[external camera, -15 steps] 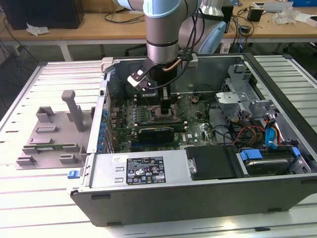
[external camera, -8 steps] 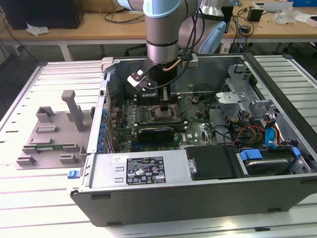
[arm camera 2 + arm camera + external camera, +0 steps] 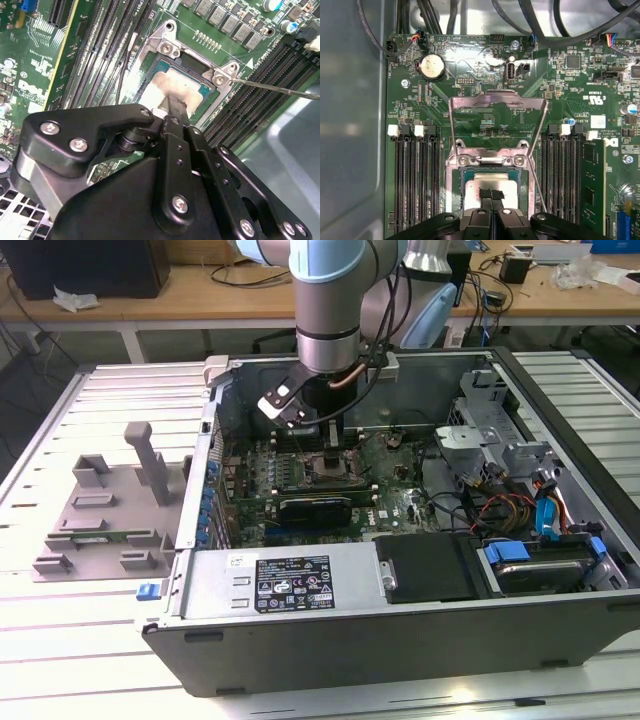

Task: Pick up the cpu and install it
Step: 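Place the cpu into insertion slot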

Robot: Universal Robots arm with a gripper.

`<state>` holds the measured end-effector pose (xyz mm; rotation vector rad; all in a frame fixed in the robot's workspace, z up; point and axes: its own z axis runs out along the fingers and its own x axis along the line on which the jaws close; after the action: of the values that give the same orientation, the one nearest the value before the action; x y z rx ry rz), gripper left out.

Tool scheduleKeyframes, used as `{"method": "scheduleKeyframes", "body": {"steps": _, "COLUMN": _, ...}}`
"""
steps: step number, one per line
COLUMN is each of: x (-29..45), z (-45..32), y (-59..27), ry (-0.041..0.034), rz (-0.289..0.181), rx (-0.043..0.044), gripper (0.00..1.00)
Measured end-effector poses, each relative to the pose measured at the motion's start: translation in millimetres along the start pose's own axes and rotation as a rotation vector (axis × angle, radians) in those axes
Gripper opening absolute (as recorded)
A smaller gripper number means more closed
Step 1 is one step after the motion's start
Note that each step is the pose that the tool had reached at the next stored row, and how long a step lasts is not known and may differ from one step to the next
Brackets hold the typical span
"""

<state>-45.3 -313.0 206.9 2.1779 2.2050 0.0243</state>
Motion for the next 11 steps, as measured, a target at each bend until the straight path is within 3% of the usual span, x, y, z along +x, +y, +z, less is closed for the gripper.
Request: {"method": "scheduleKeyframes", "body": {"steps": 11, "x": 0.1, "z": 3.4, "y": -0.1, "ry": 0.0002, "rz": 0.000, "rx": 0.0000, "gripper": 0.11}}
